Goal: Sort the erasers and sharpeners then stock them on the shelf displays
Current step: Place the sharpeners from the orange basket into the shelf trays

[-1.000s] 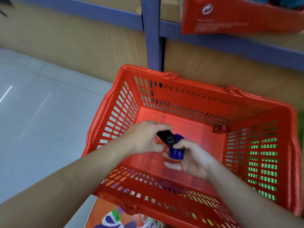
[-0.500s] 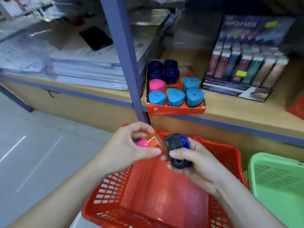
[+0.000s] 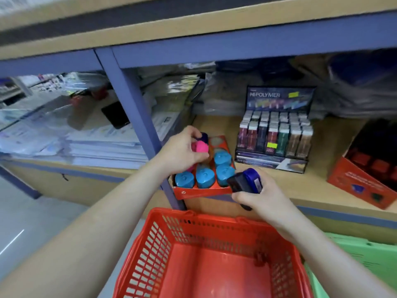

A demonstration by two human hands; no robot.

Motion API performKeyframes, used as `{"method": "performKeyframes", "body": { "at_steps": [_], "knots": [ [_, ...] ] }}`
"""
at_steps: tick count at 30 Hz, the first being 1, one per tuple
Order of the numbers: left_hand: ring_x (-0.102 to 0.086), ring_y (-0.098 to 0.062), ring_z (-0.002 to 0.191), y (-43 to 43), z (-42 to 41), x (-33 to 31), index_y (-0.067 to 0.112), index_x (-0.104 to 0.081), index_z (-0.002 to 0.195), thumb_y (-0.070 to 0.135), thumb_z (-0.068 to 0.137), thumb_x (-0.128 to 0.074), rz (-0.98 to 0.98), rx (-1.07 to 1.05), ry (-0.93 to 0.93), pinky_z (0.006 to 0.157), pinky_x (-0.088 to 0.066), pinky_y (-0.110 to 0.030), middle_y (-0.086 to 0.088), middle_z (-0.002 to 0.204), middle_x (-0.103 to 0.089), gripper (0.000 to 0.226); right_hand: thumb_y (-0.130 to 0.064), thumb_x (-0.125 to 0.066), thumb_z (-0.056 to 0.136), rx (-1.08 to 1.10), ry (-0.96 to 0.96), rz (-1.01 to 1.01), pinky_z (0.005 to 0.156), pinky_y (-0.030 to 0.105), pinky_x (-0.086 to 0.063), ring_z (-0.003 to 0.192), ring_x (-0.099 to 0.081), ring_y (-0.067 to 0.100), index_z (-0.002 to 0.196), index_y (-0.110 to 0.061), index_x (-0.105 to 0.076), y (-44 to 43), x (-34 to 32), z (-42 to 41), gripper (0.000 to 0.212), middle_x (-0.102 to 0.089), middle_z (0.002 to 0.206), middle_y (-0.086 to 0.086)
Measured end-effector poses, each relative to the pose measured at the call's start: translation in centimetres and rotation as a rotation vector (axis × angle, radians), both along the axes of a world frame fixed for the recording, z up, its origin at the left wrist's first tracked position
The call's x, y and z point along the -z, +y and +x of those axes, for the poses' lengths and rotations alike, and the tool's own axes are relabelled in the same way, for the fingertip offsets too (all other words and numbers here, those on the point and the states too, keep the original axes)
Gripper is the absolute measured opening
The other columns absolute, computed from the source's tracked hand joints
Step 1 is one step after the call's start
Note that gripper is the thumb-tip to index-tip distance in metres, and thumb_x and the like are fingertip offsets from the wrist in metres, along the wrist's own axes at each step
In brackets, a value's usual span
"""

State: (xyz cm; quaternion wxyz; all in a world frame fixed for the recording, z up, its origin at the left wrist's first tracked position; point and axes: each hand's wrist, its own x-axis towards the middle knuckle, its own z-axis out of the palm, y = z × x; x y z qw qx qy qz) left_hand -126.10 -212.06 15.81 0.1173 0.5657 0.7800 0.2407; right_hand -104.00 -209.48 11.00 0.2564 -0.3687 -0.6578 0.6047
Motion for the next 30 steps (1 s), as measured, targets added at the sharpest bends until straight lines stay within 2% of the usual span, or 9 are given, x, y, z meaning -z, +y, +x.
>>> {"method": "performKeyframes", "body": {
  "at_steps": [3,7,10,13,16,18,21,26,30],
  "knots": [
    [-0.059,-0.015,0.099,0.7,0.1,0.7,0.025,-0.065,0.113,0.033,0.074,-0.080,-0.032,0.044,0.183,0.077,-0.038,-0.020,0.004,0.110,-0.066,0.043,-0.009,-0.077,0.068,0.008,-0.003,-0.006,0.066,0.029,-0.046,0.075,-0.059,0.018,0.099,-0.019,-0.063,0.2,0.6,0.1,0.036,-0.067,0.092,0.014],
    [-0.057,-0.019,0.108,1.2,0.2,0.6,0.025,-0.063,0.124,0.035,0.079,-0.075,-0.135,0.116,0.284,0.089,-0.045,-0.028,-0.001,0.118,-0.062,0.048,-0.002,-0.074,0.073,-0.003,0.016,-0.032,0.070,0.026,-0.049,0.079,-0.061,0.013,0.103,-0.022,-0.063,0.4,1.0,0.3,0.038,-0.068,0.095,0.007],
    [-0.051,-0.019,0.116,1.1,0.0,0.6,0.020,-0.062,0.126,0.034,0.089,-0.064,-0.175,0.178,0.292,0.098,-0.039,-0.029,-0.005,0.123,-0.060,0.040,-0.003,-0.074,0.073,-0.002,0.032,-0.034,0.069,0.028,-0.051,0.077,-0.062,0.012,0.102,-0.025,-0.063,0.4,1.3,0.3,0.038,-0.067,0.093,0.005],
    [-0.057,-0.018,0.103,0.6,-0.2,1.0,0.020,-0.063,0.122,0.031,0.089,-0.065,-0.110,0.127,0.252,0.093,-0.044,-0.030,-0.004,0.119,-0.057,0.035,-0.003,-0.073,0.074,-0.003,0.055,-0.058,0.064,0.027,-0.052,0.072,-0.061,0.011,0.103,-0.026,-0.063,0.3,1.4,0.3,0.038,-0.066,0.089,0.004],
    [-0.062,-0.014,0.093,0.1,0.1,1.4,0.020,-0.070,0.103,0.032,0.088,-0.066,-0.026,0.110,0.238,0.081,-0.049,-0.030,0.004,0.105,-0.068,0.019,0.000,-0.073,0.075,0.013,0.113,-0.093,0.064,0.031,-0.053,0.072,-0.061,0.019,0.105,-0.022,-0.063,0.2,1.7,0.1,0.039,-0.066,0.088,0.006],
    [-0.062,-0.014,0.098,-0.5,0.4,1.6,0.019,-0.072,0.102,0.031,0.092,-0.060,-0.024,0.159,0.256,0.084,-0.048,-0.031,0.005,0.104,-0.071,0.020,-0.002,-0.075,0.074,0.057,0.127,-0.095,0.071,0.039,-0.056,0.079,-0.065,0.026,0.105,-0.024,-0.064,0.0,2.0,-0.2,0.039,-0.068,0.092,0.007],
    [-0.061,-0.015,0.101,-1.3,0.4,2.0,0.019,-0.072,0.111,0.025,0.087,-0.068,0.018,0.104,0.290,0.089,-0.049,-0.033,0.002,0.111,-0.068,0.025,-0.007,-0.077,0.073,0.116,0.130,-0.091,0.080,0.050,-0.055,0.090,-0.065,0.035,0.103,-0.027,-0.065,-0.4,2.4,-0.7,0.038,-0.069,0.096,0.009],
    [-0.061,-0.016,0.094,-0.6,0.5,2.2,0.018,-0.074,0.106,0.027,0.085,-0.072,0.044,0.024,0.231,0.083,-0.048,-0.028,0.000,0.104,-0.067,0.024,-0.006,-0.076,0.075,0.146,0.158,-0.134,0.074,0.041,-0.056,0.082,-0.065,0.032,0.100,-0.023,-0.065,-0.8,2.4,-0.9,0.033,-0.068,0.091,0.012],
    [-0.060,-0.017,0.095,-1.0,0.0,2.4,0.016,-0.074,0.100,0.031,0.092,-0.061,0.060,0.053,0.196,0.087,-0.047,-0.032,-0.001,0.100,-0.069,0.022,0.000,-0.075,0.075,0.163,0.246,-0.292,0.084,0.054,-0.055,0.080,-0.063,0.028,0.104,-0.011,-0.064,-0.7,2.6,-1.0,0.033,-0.066,0.095,0.022]
  ]
}}
